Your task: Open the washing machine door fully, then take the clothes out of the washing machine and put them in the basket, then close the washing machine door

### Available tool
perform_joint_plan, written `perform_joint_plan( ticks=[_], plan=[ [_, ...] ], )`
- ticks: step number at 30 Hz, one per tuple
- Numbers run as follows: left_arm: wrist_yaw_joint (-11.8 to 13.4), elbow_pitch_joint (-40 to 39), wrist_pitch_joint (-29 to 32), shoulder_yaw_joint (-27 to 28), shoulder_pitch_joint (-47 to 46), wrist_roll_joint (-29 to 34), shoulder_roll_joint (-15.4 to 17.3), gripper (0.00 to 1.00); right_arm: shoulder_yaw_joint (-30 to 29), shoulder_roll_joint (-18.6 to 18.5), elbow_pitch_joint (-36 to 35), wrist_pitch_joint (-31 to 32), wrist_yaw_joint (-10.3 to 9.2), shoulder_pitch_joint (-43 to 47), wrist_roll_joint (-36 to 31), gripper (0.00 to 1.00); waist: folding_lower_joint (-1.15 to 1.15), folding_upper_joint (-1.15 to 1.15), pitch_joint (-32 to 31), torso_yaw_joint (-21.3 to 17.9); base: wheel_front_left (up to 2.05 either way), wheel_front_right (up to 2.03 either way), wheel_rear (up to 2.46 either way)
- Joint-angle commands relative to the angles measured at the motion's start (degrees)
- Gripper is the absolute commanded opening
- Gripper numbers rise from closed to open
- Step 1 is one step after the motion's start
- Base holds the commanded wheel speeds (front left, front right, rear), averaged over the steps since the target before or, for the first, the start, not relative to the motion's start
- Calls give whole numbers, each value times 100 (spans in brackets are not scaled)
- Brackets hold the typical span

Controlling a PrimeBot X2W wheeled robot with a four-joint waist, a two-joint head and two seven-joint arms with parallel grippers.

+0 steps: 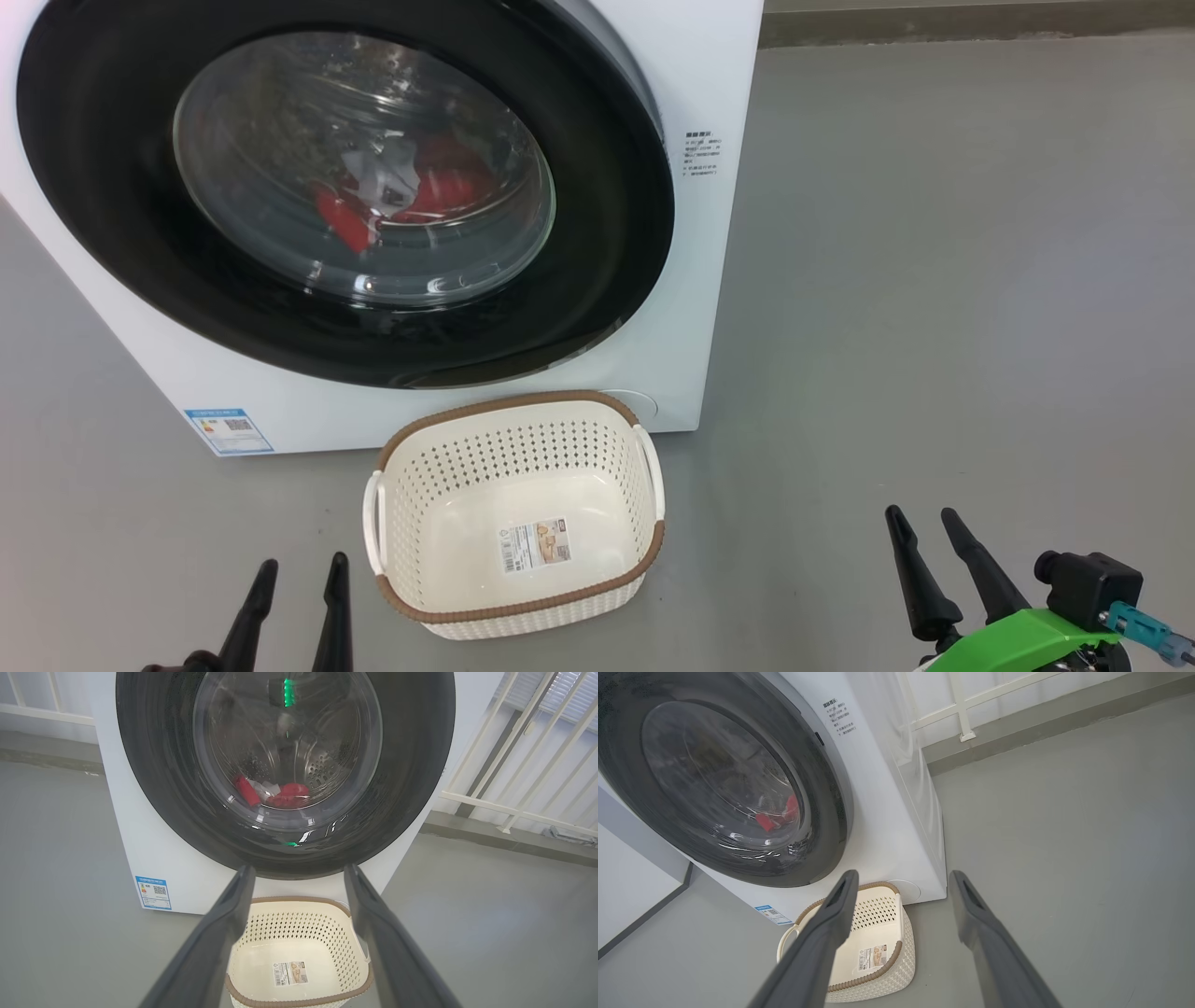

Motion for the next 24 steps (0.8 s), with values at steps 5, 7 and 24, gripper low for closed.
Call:
perform_joint_plan(
  ticks=[5,7,24],
  plan=[
    [-54,-135,-167,139,-28,475,86,100,13,-54,-71,-161,-4,-3,-405,100,0,0,10,-1,0,0,0],
    [-58,-136,-184,139,-24,542,87,100,-5,-48,-68,-178,-4,10,-464,100,0,0,16,-2,0,0,0],
    [-105,-50,-392,174,-15,1212,97,100,-201,16,-92,-385,-4,156,-1220,100,0,0,101,-35,0,0,0]
  ],
)
